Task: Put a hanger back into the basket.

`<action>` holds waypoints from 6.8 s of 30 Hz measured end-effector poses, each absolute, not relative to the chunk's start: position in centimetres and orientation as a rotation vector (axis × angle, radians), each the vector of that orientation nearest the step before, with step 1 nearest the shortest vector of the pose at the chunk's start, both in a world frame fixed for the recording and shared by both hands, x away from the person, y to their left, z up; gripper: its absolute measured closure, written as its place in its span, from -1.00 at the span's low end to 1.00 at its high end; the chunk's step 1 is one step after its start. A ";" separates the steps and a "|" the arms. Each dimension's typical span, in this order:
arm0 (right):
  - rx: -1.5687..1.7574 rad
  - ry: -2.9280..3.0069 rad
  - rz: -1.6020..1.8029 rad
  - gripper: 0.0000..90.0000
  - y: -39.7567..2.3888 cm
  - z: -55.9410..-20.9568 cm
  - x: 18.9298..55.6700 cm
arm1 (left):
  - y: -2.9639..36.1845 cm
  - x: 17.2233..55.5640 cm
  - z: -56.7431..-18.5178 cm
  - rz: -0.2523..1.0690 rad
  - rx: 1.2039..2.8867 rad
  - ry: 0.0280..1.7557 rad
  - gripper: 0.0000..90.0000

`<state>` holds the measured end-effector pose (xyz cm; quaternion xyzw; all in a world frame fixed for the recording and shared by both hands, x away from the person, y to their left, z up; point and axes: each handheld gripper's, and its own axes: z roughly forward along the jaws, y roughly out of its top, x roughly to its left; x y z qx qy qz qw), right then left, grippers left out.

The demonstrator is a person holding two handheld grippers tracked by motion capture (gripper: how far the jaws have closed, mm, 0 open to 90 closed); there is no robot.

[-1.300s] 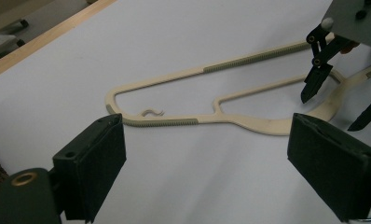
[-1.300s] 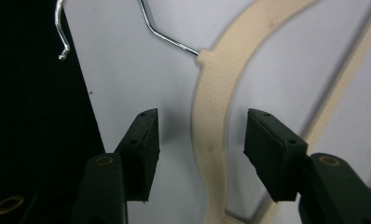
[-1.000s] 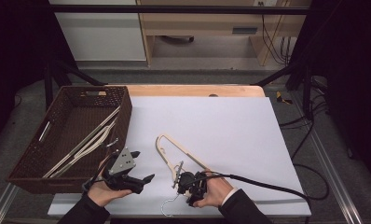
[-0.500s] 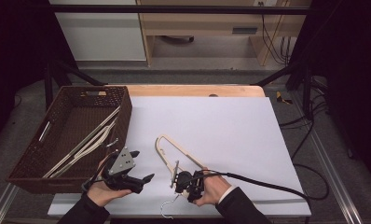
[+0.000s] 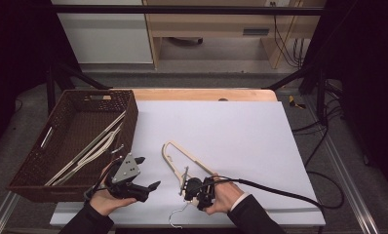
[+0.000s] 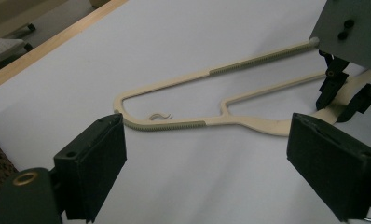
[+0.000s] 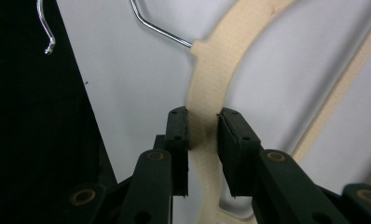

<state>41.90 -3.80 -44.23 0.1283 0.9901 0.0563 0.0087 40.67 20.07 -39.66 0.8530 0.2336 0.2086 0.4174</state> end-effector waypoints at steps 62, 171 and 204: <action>0.196 3.312 0.545 0.65 -9.7 -33.2 40.6 | 11.9 40.1 -37.4 1.110 2.458 -0.515 0.19; 1.176 1.965 1.359 -0.80 -27.1 -39.1 42.8 | 18.1 42.8 -25.3 0.722 2.364 0.289 0.91; 1.095 2.033 1.345 -0.86 -26.0 -39.5 42.2 | 34.0 44.4 -22.1 0.930 2.134 0.712 0.91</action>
